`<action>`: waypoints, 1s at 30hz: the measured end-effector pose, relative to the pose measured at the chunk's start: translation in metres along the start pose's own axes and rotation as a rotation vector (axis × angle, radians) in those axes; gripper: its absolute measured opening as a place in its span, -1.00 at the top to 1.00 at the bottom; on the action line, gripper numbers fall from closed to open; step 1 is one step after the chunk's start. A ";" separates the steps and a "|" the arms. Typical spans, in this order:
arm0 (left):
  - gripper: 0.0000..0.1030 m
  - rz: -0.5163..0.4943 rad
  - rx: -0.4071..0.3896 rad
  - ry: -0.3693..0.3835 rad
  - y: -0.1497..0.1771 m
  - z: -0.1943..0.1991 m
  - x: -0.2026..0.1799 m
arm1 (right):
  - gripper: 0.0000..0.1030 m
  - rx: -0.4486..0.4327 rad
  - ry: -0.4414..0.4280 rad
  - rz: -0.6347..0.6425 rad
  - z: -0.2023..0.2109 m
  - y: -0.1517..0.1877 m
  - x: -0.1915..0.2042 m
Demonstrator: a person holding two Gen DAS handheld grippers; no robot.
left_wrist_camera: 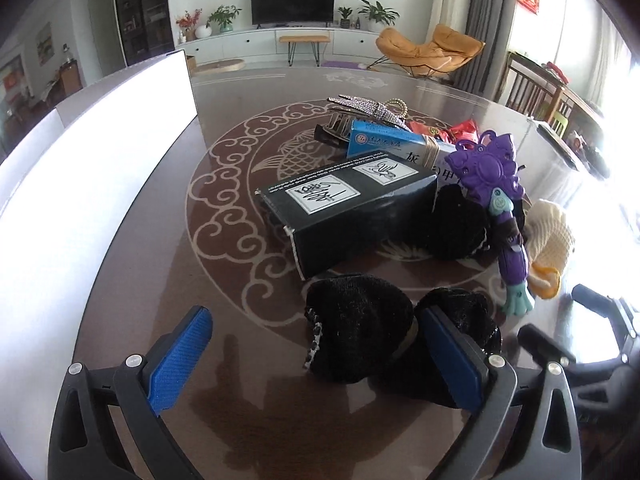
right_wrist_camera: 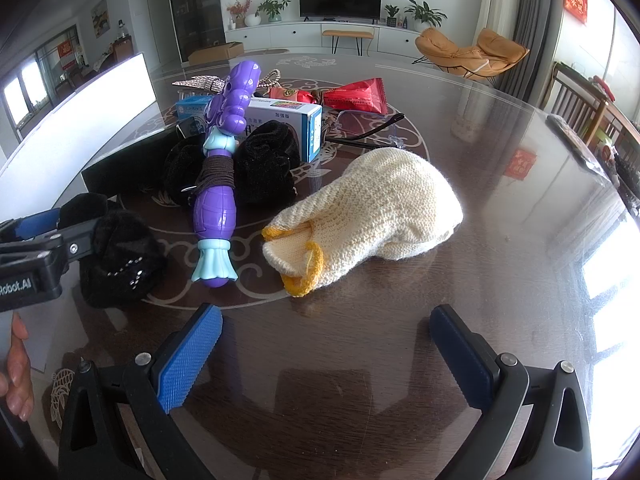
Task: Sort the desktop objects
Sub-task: 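Lift the black knit items off the pile with the left tool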
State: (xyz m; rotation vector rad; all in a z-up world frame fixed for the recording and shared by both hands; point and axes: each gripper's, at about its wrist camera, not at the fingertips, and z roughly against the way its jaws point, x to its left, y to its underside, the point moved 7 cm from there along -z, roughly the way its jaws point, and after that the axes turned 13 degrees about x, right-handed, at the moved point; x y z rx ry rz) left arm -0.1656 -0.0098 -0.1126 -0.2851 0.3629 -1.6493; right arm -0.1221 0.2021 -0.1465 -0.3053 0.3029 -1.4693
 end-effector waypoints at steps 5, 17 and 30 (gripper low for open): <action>-1.00 -0.009 0.030 0.062 0.014 0.010 0.027 | -1.00 0.000 0.000 0.000 0.000 0.000 0.000; -1.00 0.035 0.021 0.046 0.027 0.009 0.020 | -1.00 0.000 -0.001 0.000 0.000 0.000 0.000; -1.00 0.119 0.034 0.163 0.052 0.015 0.026 | -1.00 -0.001 -0.001 0.000 0.000 0.000 0.000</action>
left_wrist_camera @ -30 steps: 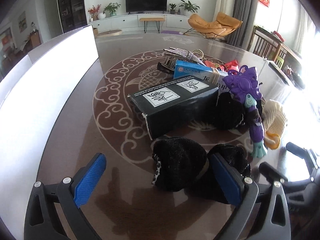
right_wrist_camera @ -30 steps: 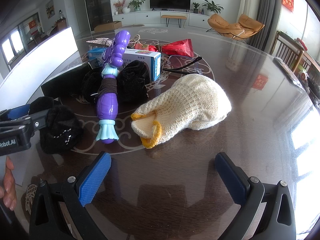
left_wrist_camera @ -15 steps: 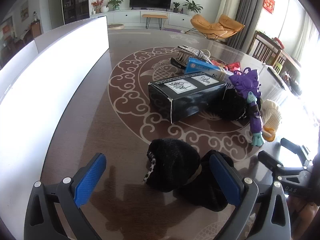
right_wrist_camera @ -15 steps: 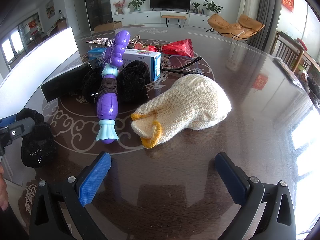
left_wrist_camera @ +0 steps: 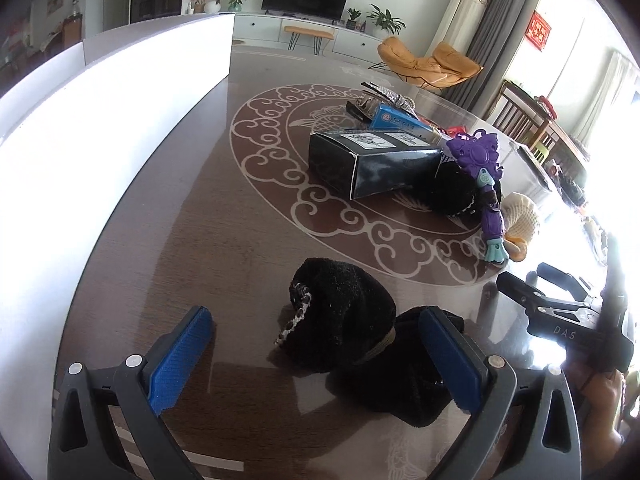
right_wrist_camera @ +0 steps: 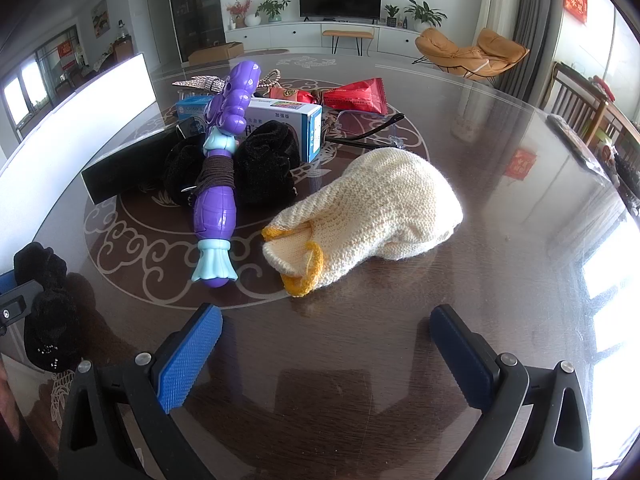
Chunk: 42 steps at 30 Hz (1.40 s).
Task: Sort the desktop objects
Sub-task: 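Lift the black knit items off the pile with the left tool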
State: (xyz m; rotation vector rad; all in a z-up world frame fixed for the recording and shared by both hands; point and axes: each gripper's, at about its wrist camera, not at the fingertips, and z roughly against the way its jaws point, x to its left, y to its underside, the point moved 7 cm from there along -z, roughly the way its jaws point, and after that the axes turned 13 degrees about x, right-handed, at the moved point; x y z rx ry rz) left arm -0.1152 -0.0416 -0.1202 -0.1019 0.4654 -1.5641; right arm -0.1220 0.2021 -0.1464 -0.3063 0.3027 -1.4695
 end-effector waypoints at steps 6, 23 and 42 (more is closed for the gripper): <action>-1.00 -0.040 -0.027 -0.083 -0.001 -0.006 -0.009 | -1.00 0.000 0.000 0.000 0.000 0.000 0.000; -1.00 -0.042 -0.118 0.004 0.003 0.033 -0.006 | -1.00 0.000 0.000 0.000 0.000 0.000 0.000; -1.00 -0.094 0.031 0.060 0.018 -0.003 -0.052 | -1.00 0.000 -0.001 0.000 0.000 0.000 0.000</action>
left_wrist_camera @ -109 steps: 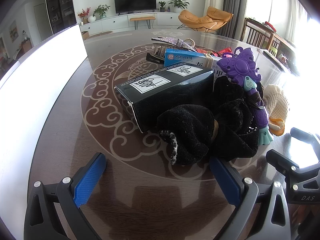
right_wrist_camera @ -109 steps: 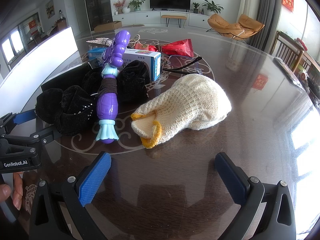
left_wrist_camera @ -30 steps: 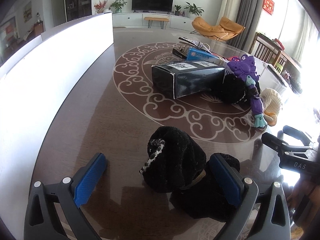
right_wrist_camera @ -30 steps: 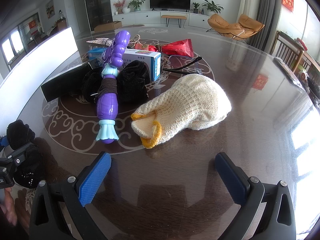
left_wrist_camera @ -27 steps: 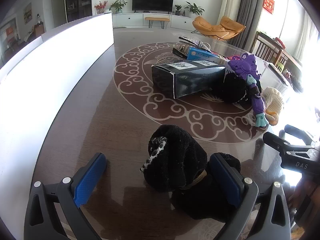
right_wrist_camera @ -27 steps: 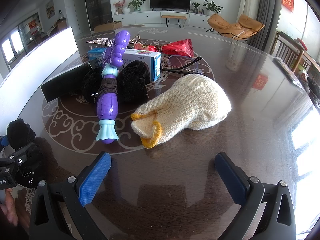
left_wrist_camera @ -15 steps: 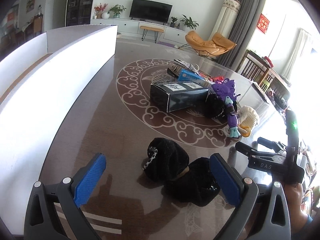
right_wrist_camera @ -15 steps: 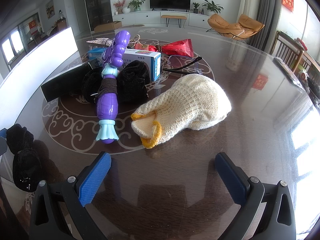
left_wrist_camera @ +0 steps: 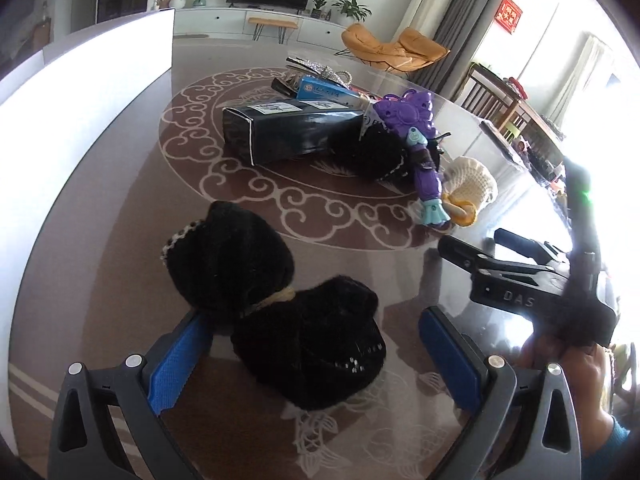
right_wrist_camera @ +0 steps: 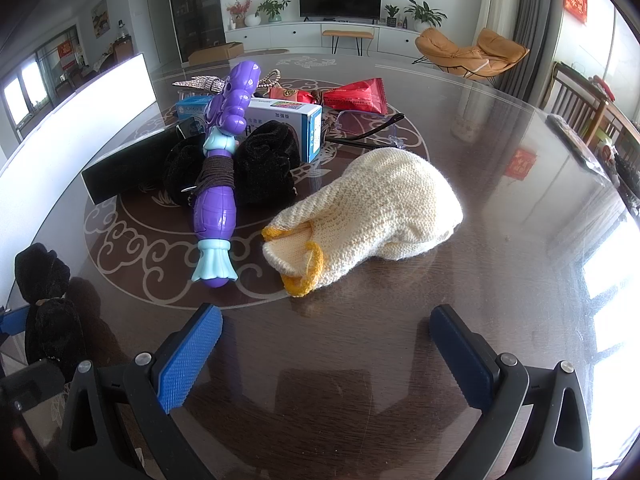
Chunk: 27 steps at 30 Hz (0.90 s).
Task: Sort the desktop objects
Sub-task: 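Lift the black knit items off the pile with the left tool, then hold the black knit items raised in the left tool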
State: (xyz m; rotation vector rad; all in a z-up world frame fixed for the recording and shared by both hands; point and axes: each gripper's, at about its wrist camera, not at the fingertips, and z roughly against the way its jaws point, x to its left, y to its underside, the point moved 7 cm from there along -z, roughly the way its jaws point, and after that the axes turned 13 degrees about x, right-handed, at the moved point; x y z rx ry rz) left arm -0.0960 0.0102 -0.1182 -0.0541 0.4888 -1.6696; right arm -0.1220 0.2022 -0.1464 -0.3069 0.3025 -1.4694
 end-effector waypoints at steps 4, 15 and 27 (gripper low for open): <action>-1.00 -0.036 0.020 -0.085 -0.016 -0.007 0.014 | -1.00 0.000 0.000 0.000 0.000 0.000 0.000; -1.00 -0.098 -0.016 -0.217 -0.016 -0.010 0.013 | -1.00 0.000 0.000 0.000 0.000 0.000 0.000; -1.00 -0.092 -0.022 -0.218 -0.015 -0.007 0.016 | -1.00 0.000 0.000 0.000 0.000 0.000 0.000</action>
